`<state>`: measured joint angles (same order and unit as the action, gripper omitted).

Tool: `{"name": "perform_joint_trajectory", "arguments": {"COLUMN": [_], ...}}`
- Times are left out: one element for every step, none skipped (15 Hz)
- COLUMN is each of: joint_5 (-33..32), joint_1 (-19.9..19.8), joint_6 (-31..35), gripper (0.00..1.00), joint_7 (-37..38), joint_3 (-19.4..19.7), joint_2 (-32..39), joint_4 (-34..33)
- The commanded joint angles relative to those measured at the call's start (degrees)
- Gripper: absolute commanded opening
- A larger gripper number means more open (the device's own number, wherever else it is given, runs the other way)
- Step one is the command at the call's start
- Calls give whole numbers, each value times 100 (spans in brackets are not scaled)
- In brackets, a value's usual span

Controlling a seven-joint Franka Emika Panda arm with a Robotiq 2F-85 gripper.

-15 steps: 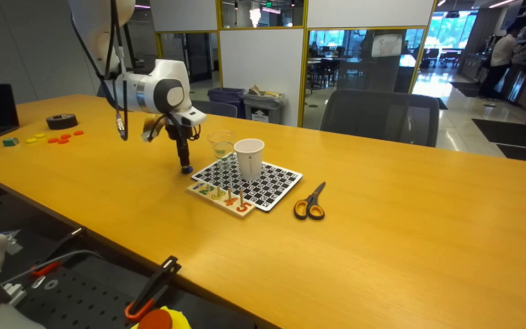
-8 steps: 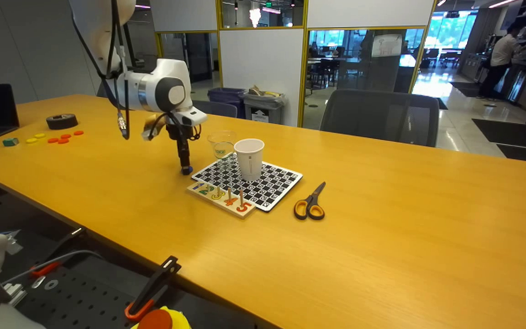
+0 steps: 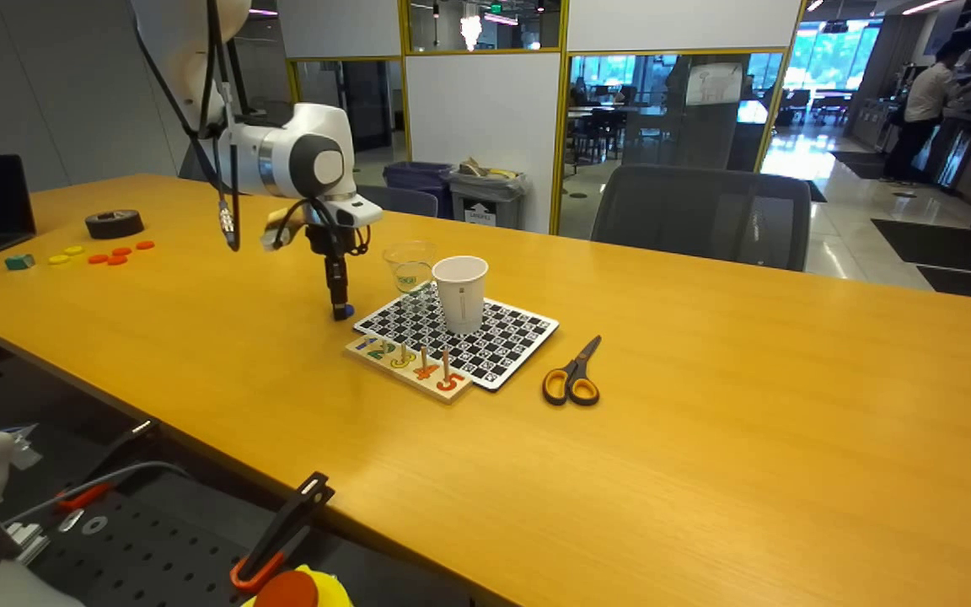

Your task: Pick the rings and put them in the cup

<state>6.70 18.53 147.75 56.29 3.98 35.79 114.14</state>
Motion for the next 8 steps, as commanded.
{"name": "perform_joint_trajectory", "arguments": {"joint_5": [74,101,95,95,55,-16,-66,-209], "joint_1": [-350,-426,-474,-521,-533,-522,-531,-482], "joint_6": [-233,-193,-142,-118,-94,-92,-53,-19], "gripper": [21,21,21,21,21,21,21,21], "joint_7": [-456,-593,-678,-754,-754,-688,-632,-466], "joint_3": [-328,-382,-386,-387,-332,-236,-172,-32], "joint_2": [-189,-327,-498,-641,-808,-987,-1139,-1257], "joint_4": [-187,-170,-135,-119,-90,-58,-9,0]}}
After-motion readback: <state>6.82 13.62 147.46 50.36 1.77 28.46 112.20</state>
